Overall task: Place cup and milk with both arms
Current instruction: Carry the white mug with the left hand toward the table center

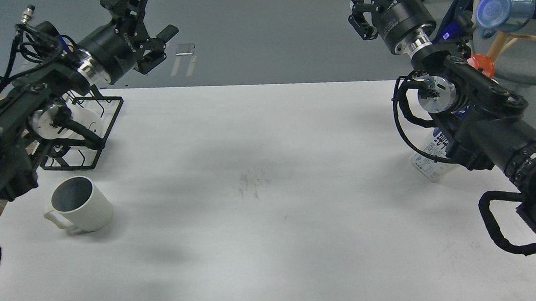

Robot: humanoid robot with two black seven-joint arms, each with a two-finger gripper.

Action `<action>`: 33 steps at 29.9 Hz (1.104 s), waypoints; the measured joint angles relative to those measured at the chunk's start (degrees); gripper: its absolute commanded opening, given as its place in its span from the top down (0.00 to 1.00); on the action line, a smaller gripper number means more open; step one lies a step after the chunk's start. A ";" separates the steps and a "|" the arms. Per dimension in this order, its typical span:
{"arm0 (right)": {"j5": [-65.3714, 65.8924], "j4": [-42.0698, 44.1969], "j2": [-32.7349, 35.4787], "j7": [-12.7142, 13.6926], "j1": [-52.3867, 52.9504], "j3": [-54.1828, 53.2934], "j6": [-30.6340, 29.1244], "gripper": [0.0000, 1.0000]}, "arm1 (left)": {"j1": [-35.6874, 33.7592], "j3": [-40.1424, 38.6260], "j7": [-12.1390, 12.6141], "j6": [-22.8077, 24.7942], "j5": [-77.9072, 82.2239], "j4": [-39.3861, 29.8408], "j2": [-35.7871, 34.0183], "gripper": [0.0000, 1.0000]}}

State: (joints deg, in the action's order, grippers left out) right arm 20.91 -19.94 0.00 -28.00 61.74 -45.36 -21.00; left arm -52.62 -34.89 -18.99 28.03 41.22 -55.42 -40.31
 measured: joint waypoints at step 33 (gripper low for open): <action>0.00 -0.54 0.00 0.00 -0.92 0.03 -0.17 0.00 | 17.38 12.04 -9.02 -4.08 61.83 -5.66 -26.06 0.02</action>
State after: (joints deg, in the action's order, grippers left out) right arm 20.91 -20.48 0.00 -28.00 60.82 -45.32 -21.18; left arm -35.24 -22.86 -28.01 23.95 103.05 -61.08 -66.37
